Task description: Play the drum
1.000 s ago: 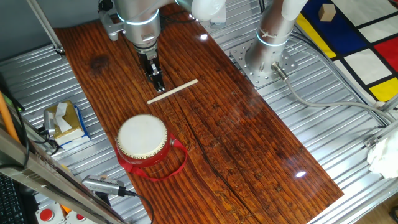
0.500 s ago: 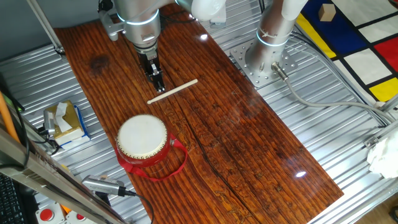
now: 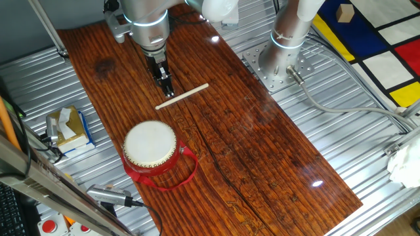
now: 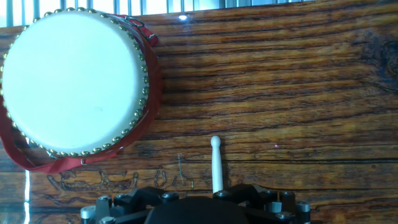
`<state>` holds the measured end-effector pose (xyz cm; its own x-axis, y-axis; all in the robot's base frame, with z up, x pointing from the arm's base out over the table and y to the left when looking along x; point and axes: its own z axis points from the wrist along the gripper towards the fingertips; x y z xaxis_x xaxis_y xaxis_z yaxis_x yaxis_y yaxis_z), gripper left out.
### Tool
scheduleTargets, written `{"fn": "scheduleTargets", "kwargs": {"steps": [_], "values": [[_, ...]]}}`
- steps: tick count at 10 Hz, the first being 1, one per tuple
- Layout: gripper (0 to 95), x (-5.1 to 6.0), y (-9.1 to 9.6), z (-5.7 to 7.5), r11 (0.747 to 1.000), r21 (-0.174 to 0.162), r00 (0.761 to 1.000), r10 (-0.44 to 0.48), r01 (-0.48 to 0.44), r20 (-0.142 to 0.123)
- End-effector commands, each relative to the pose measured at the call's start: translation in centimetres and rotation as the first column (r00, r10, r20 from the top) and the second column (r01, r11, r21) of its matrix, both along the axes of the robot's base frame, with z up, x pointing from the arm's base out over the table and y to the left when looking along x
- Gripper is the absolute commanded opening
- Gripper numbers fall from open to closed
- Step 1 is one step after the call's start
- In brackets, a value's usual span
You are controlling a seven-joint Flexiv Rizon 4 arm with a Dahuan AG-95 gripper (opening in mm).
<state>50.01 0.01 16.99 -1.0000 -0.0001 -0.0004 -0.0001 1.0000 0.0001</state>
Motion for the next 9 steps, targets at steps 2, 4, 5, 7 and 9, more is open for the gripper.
{"fn": "scheduleTargets", "kwargs": {"steps": [2, 4, 5, 7, 9], "values": [[0.0, -0.01, 0.0, 0.01, 0.959, 0.036, 0.959, 0.282, -0.283, 0.033], [0.0, -0.01, 0.0, 0.01, 0.959, 0.034, 0.959, 0.281, -0.282, 0.032], [0.0, -0.01, 0.0, 0.01, 0.959, 0.032, 0.959, 0.282, -0.283, 0.031], [0.0, -0.01, 0.0, 0.0, 0.959, 0.028, 0.959, 0.281, -0.282, 0.029], [0.0, -0.01, 0.0, 0.0, 0.959, 0.025, 0.959, 0.281, -0.282, 0.028]]}}
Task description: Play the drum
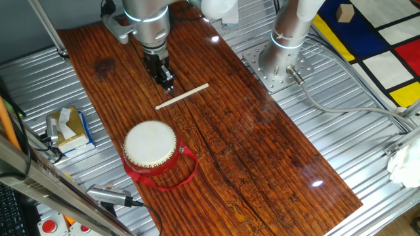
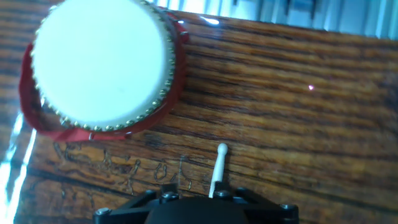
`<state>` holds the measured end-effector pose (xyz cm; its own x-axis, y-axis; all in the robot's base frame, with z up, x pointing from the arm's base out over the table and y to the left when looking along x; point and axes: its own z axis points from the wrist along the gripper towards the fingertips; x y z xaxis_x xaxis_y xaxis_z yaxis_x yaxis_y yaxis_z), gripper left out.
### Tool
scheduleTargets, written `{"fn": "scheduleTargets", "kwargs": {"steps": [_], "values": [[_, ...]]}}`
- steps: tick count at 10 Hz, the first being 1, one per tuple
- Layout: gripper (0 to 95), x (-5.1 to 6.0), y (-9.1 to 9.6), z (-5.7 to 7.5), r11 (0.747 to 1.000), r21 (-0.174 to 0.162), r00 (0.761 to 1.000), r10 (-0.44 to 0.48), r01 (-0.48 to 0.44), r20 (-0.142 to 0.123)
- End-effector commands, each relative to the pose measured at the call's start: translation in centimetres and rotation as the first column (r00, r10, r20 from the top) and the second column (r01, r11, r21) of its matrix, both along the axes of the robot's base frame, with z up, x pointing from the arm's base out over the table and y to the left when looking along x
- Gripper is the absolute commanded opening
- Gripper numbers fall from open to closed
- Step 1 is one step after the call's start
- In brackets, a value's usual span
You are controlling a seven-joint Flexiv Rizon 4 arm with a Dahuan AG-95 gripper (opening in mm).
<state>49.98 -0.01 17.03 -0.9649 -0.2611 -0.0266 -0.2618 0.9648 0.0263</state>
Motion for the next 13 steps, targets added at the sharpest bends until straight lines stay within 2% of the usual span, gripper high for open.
{"fn": "scheduleTargets", "kwargs": {"steps": [1, 5, 8, 10, 13], "values": [[0.0, 0.0, 0.0, 0.0, 1.0, 0.0, 1.0, 0.02, -0.02, 0.002], [0.0, 0.0, 0.0, -0.1, 1.0, 0.0, 1.0, 0.007, -0.007, -0.005], [0.0, -0.4, 0.0, -0.8, 1.0, 0.006, 1.0, -0.004, 0.004, -0.01], [0.0, -0.7, -0.1, -1.8, 1.0, 0.023, 0.999, -0.004, 0.005, -0.043], [0.0, -1.3, -0.5, -2.7, 0.999, 0.032, 0.999, -0.005, 0.007, -0.052]]}}
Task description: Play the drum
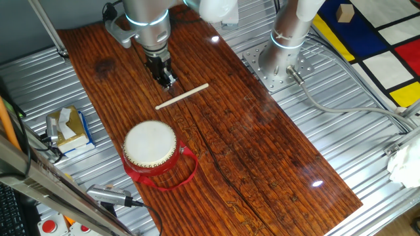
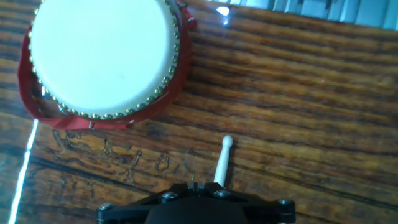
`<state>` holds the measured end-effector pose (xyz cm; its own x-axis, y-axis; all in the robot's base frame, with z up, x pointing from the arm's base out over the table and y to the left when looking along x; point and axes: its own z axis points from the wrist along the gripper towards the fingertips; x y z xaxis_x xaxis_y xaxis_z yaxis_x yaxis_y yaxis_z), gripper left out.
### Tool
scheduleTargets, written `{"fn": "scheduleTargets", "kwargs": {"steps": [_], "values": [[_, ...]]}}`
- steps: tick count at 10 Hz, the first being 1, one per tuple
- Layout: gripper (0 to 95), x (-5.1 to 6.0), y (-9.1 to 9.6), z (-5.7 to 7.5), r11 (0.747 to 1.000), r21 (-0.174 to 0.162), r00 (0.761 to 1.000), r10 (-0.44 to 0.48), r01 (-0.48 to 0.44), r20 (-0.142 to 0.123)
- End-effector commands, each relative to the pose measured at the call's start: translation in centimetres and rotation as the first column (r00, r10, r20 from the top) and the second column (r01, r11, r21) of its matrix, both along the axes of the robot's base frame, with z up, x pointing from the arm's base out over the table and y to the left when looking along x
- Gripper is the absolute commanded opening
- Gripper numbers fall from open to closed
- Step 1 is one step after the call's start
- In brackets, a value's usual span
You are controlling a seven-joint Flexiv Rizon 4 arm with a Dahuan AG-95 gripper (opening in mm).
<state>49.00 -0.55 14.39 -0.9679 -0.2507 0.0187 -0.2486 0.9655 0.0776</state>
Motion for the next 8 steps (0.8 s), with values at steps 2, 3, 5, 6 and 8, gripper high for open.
{"fn": "scheduleTargets", "kwargs": {"steps": [2, 3, 5, 6, 8], "values": [[0.0, -0.5, 0.1, -1.7, 1.0, 0.01, 1.0, -0.02, 0.02, 0.001], [19.0, -0.6, 0.1, -2.4, 0.999, 0.025, 0.999, -0.032, 0.032, 0.0], [19.0, -0.8, -0.3, -2.6, 0.999, 0.027, 0.999, -0.033, 0.034, -0.005], [38.0, -0.9, -0.5, -2.6, 0.999, 0.028, 0.999, -0.045, 0.045, -0.006], [19.0, -1.2, -0.9, -2.6, 0.994, 0.007, 0.994, -0.111, 0.111, 0.0]]}}
